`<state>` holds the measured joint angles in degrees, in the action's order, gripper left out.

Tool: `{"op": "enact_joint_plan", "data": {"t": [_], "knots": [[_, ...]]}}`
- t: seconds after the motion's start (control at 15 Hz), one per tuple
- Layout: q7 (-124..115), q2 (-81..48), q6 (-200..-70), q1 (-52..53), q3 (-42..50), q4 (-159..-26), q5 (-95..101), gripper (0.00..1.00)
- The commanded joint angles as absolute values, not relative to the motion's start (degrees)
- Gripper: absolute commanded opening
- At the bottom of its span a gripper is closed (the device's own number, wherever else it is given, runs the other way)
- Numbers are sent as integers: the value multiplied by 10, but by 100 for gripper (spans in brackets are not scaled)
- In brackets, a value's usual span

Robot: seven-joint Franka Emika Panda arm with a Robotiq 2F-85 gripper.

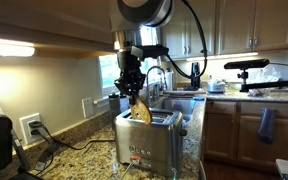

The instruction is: Put a slice of bread in the toaster and push the lever down

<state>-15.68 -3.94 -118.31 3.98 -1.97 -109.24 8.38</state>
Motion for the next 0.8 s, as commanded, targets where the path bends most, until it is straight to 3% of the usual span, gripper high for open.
{"op": "enact_joint_plan", "data": {"t": [0.0, 0.73], "knots": [[-134, -35, -1162, 26, -9, -1075, 100, 4], [-47, -51, -1181, -1, 11, -1081, 78, 5]]}}
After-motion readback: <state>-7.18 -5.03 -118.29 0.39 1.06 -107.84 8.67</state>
